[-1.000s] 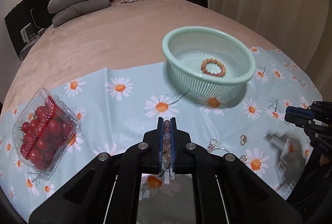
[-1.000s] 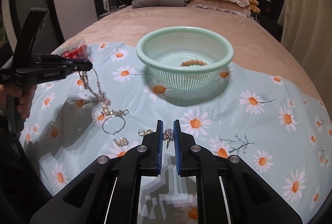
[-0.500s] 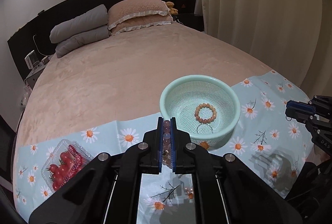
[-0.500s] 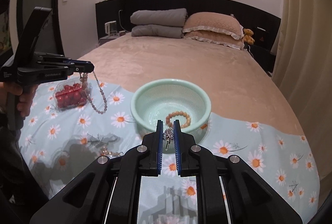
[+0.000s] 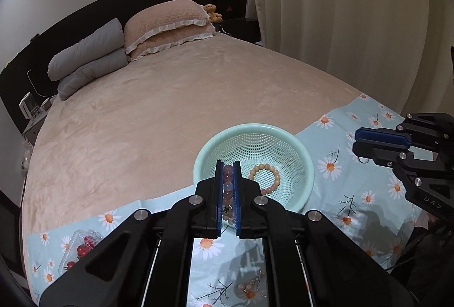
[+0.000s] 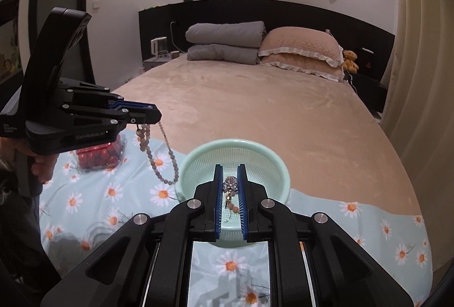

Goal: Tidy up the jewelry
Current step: 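Lower the pink bracelet and charm into the colander and open both tools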

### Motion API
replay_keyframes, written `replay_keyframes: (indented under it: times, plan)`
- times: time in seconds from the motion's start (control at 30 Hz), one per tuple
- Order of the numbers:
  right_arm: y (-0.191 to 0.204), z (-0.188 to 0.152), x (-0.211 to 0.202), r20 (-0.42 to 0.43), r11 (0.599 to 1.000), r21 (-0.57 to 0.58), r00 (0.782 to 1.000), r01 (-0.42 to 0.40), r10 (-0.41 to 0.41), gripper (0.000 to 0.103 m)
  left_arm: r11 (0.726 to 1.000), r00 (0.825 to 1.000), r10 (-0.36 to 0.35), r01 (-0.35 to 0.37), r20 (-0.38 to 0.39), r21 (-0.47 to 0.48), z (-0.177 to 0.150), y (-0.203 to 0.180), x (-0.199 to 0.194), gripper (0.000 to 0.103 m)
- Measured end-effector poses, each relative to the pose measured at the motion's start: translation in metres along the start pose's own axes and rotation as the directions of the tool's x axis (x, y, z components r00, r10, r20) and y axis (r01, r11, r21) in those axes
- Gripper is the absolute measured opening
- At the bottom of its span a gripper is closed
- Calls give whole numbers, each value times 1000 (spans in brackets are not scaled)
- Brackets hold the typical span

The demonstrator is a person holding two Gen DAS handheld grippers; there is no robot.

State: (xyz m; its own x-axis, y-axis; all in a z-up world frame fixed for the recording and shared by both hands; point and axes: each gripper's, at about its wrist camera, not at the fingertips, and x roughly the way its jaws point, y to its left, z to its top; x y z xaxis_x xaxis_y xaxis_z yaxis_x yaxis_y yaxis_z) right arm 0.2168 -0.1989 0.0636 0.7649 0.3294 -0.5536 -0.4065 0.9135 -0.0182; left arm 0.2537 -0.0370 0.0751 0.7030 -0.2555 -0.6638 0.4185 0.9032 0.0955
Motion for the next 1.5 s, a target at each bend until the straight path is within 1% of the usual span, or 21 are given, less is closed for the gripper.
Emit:
replay_keyframes:
  times: [0.03,0.1,0.2,0.47,0.57,0.67,0.8,0.9,0.97,1.07,1.13,1.17,1.2,1.23,1.27,1.3,1.33,1.37,1.4,1.47,1.5]
  plan:
    - [-3,1,5,-3,1000,8,1000,13,-13,10,1000,1000,-3,3,-4,3,2,-1,5,6]
    - [-7,1,16,-16,1000,25,1000,-3,3,10,1000,1000,-6,7,-17,11,4,-4,15,6]
    - [-10,-1,36,-59,1000,15,998,13,-12,10,1000,999,-18,19,-39,20,3,-6,30,6]
    - [-10,-22,99,-181,999,23,983,-23,27,10,998,991,-61,62,-117,1,-12,-4,78,6]
    - [-10,-35,122,-227,999,35,973,-30,37,10,996,985,-85,83,-152,-23,-20,-4,97,6]
    - [-12,-44,141,-258,998,56,965,-41,54,10,993,975,-115,110,-191,-40,-27,-3,118,6]
    - [-13,-52,161,-294,997,62,954,-44,60,10,991,966,-134,127,-222,-46,-34,-7,137,6]
    - [-15,-57,172,-312,996,76,948,-44,66,10,991,960,-137,132,-245,-38,-37,-12,148,6]
    - [-15,-57,177,-317,997,72,947,-33,54,11,990,952,-142,139,-270,-29,-40,-16,157,7]
    - [-14,-56,178,-316,998,54,948,-26,42,11,992,951,-129,124,-282,-35,-45,-15,166,7]
    - [-14,-56,175,-314,999,45,949,-17,30,11,992,953,-122,113,-278,-48,-46,-12,166,16]
    - [-15,-55,172,-312,999,40,950,-17,29,12,994,957,-107,99,-268,-44,-46,-10,163,33]
    - [-16,-55,169,-308,999,34,951,-18,28,15,996,963,-90,83,-252,-39,-45,-7,158,53]
    - [-16,-55,165,-300,1000,25,954,-6,14,30,997,970,-80,75,-228,-32,-44,-4,152,60]
    - [-16,-54,159,-282,1000,15,959,16,-11,53,997,976,-78,74,-205,-26,-42,-1,144,64]
    - [-18,-53,152,-256,999,8,966,36,-33,60,997,980,-71,68,-185,-24,-40,2,137,74]
    - [-19,-52,145,-235,999,8,971,47,-44,65,998,985,-59,56,-162,-24,-39,6,129,81]
    - [-22,-50,140,-226,999,14,973,48,-44,67,999,989,-46,43,-139,-22,-37,9,121,89]
    - [-23,-50,135,-218,999,19,975,50,-44,68,999,993,-32,29,-115,-25,-36,13,112,93]
    - [-26,-47,125,-198,997,16,978,71,-66,78,999,996,-15,12,-83,-40,-33,21,95,97]
    - [-27,-46,120,-190,997,13,979,78,-74,79,999,997,-8,4,-71,-46,-32,25,87,97]
